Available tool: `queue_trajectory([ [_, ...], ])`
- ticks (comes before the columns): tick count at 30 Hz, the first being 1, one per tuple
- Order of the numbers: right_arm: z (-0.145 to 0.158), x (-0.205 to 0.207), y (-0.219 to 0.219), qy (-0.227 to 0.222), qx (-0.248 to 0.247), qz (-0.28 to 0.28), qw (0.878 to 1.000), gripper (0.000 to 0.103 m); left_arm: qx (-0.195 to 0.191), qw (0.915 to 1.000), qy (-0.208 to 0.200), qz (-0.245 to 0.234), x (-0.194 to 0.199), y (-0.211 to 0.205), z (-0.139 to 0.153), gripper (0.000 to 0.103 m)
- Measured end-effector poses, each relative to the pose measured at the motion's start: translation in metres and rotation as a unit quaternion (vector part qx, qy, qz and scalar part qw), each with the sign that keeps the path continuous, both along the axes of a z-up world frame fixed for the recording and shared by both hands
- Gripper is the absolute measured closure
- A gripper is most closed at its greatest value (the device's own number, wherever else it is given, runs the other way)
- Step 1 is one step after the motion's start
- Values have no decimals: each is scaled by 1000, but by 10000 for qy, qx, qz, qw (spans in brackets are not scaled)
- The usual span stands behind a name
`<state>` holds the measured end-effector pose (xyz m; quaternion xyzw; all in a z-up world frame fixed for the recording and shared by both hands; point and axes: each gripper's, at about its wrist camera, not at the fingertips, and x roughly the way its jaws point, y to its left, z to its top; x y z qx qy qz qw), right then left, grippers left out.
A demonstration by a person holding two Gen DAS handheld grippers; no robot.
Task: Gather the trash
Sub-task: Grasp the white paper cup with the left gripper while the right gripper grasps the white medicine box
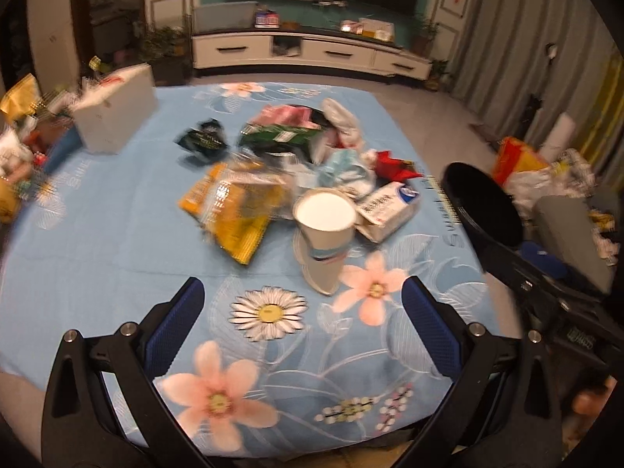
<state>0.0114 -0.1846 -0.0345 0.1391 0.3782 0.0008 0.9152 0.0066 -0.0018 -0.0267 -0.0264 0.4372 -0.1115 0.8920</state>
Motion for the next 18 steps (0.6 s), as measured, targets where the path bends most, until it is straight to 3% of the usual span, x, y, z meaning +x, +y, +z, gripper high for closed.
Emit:
queue_trajectory([
  [2,-12,4,-3,63,33,174,9998,3,-197,9997,125,48,4,7,-14,3],
  [6,-36,13,-17,468,430,160,9979,3,-237,9993,145,248,12,15,-35,3],
  [12,-52,21,-26,779,259,-83,9966,3,-505,9987,75,-18,27,1,-48,3],
  [18,-69,33,-49,895,1200,-205,9885,3,-414,9991,-4,33,56,-22,-63,3],
])
